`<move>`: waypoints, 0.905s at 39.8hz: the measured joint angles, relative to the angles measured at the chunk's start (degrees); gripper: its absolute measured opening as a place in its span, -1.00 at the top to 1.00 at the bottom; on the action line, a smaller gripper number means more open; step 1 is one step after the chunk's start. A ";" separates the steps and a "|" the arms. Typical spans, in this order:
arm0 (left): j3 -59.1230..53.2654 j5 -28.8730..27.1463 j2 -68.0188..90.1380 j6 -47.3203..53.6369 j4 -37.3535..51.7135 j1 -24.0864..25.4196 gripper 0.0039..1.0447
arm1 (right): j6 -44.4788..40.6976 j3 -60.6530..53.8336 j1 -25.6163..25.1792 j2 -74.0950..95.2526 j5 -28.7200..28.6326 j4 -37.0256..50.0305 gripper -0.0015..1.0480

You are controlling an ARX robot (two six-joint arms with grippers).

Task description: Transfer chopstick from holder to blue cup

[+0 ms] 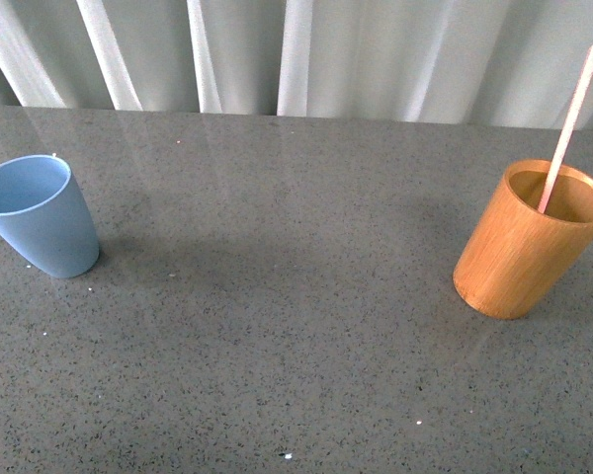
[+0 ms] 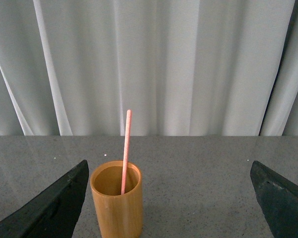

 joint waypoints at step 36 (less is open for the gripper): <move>0.00 0.00 0.00 0.02 0.00 0.00 -0.87 | 0.00 0.00 0.00 0.00 0.00 0.00 -0.81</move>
